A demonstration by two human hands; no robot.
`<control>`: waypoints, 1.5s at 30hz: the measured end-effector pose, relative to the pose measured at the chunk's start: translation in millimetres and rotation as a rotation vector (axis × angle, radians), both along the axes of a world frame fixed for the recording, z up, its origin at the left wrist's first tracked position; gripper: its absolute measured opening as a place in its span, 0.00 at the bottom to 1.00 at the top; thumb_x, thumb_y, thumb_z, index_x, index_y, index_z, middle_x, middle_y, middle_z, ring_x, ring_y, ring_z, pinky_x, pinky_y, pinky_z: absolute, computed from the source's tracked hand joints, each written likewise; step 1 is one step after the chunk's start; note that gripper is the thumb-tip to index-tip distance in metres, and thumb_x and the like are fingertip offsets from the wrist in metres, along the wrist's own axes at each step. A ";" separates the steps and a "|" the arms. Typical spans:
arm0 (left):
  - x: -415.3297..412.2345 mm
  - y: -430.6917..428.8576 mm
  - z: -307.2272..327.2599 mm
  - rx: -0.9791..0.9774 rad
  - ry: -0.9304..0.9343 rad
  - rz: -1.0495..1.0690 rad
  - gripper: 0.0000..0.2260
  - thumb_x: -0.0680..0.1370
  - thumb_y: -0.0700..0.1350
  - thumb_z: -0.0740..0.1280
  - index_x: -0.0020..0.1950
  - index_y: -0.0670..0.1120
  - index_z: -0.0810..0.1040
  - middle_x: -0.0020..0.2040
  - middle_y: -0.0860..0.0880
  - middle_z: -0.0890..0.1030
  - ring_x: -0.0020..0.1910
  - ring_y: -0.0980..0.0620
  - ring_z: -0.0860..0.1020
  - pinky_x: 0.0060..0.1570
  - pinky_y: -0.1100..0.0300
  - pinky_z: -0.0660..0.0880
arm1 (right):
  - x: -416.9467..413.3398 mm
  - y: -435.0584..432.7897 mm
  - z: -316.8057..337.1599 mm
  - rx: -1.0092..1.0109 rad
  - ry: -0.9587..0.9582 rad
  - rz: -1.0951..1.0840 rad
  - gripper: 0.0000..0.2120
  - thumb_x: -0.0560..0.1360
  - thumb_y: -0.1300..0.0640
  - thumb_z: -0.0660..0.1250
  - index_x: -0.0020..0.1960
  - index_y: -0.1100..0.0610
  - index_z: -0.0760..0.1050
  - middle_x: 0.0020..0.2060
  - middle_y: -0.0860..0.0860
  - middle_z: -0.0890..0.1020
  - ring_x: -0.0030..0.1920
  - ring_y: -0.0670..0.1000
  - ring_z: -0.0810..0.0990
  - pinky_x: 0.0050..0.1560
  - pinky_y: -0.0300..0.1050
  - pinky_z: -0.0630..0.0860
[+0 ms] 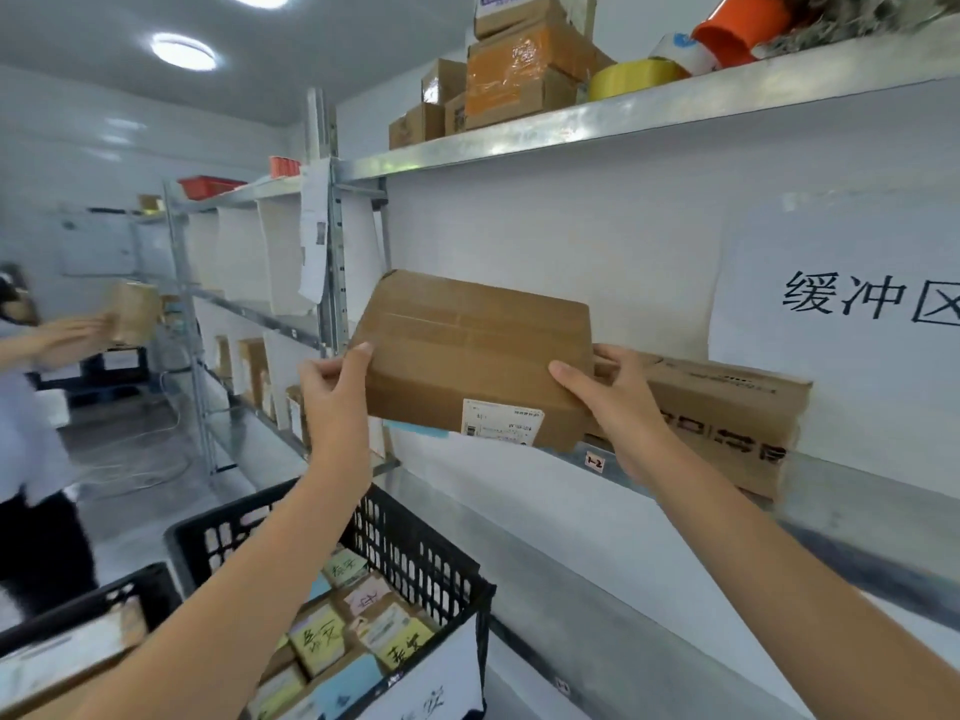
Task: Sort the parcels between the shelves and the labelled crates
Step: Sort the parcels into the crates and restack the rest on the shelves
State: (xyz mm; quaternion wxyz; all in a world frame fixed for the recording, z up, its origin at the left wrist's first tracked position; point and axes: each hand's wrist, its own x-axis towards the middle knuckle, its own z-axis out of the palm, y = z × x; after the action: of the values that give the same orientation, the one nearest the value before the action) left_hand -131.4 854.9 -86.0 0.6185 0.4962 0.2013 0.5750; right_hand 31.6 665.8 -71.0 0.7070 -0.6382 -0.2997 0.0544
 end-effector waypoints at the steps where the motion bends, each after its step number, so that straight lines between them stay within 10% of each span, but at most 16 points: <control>1: -10.8 -3.0 -14.7 -0.017 0.001 0.015 0.11 0.78 0.53 0.69 0.50 0.50 0.69 0.48 0.52 0.74 0.46 0.56 0.73 0.44 0.59 0.68 | -6.4 1.6 -9.6 -0.015 0.012 0.056 0.27 0.71 0.48 0.77 0.65 0.47 0.69 0.56 0.43 0.79 0.51 0.43 0.82 0.39 0.36 0.79; 9: -76.0 -19.3 -83.1 0.041 0.135 0.040 0.21 0.79 0.53 0.69 0.72 0.63 0.70 0.51 0.65 0.79 0.53 0.66 0.78 0.46 0.70 0.74 | -31.2 6.7 -49.4 -0.280 -0.145 0.098 0.23 0.76 0.58 0.72 0.68 0.47 0.69 0.66 0.49 0.68 0.64 0.50 0.71 0.66 0.53 0.72; 21: -122.8 -19.2 -123.0 0.180 0.341 0.122 0.22 0.80 0.35 0.67 0.68 0.57 0.77 0.52 0.55 0.76 0.53 0.57 0.78 0.61 0.57 0.75 | -54.0 18.0 -73.1 -0.280 -0.163 0.148 0.33 0.73 0.71 0.68 0.66 0.49 0.55 0.65 0.52 0.66 0.63 0.53 0.71 0.59 0.49 0.75; 25: -121.7 -18.5 -129.9 0.073 0.266 0.140 0.20 0.79 0.33 0.67 0.66 0.53 0.78 0.48 0.48 0.77 0.40 0.57 0.81 0.48 0.65 0.79 | -51.8 14.6 -76.5 -0.263 -0.174 0.197 0.34 0.71 0.71 0.68 0.64 0.47 0.54 0.62 0.47 0.66 0.56 0.45 0.72 0.44 0.40 0.72; 33: -106.7 -21.3 -147.2 -0.280 0.181 -0.055 0.09 0.82 0.39 0.58 0.56 0.43 0.77 0.56 0.39 0.82 0.53 0.42 0.82 0.49 0.53 0.81 | -43.2 3.2 -105.2 -0.347 -0.032 0.194 0.45 0.66 0.77 0.59 0.74 0.41 0.64 0.56 0.48 0.65 0.60 0.53 0.72 0.42 0.40 0.73; 39: -99.4 -17.9 -165.9 -0.334 0.180 -0.066 0.15 0.80 0.55 0.60 0.58 0.47 0.78 0.54 0.44 0.82 0.52 0.48 0.82 0.45 0.53 0.80 | -44.6 -13.3 -119.7 -0.206 0.093 0.193 0.38 0.64 0.80 0.50 0.56 0.43 0.75 0.58 0.49 0.70 0.50 0.50 0.72 0.40 0.45 0.69; 45: -93.2 -38.6 -168.4 -0.363 0.257 -0.148 0.24 0.78 0.64 0.63 0.62 0.47 0.72 0.61 0.42 0.78 0.59 0.44 0.80 0.53 0.42 0.81 | -45.2 -21.0 -140.7 0.020 0.333 0.251 0.04 0.81 0.62 0.59 0.49 0.56 0.71 0.52 0.54 0.73 0.50 0.51 0.70 0.44 0.45 0.68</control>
State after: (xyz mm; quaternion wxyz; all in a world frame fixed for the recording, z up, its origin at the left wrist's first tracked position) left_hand -224.6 816.3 -254.5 0.7073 0.4594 0.3416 0.4148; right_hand -13.6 644.8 -211.7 0.7409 -0.5710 -0.2564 0.2435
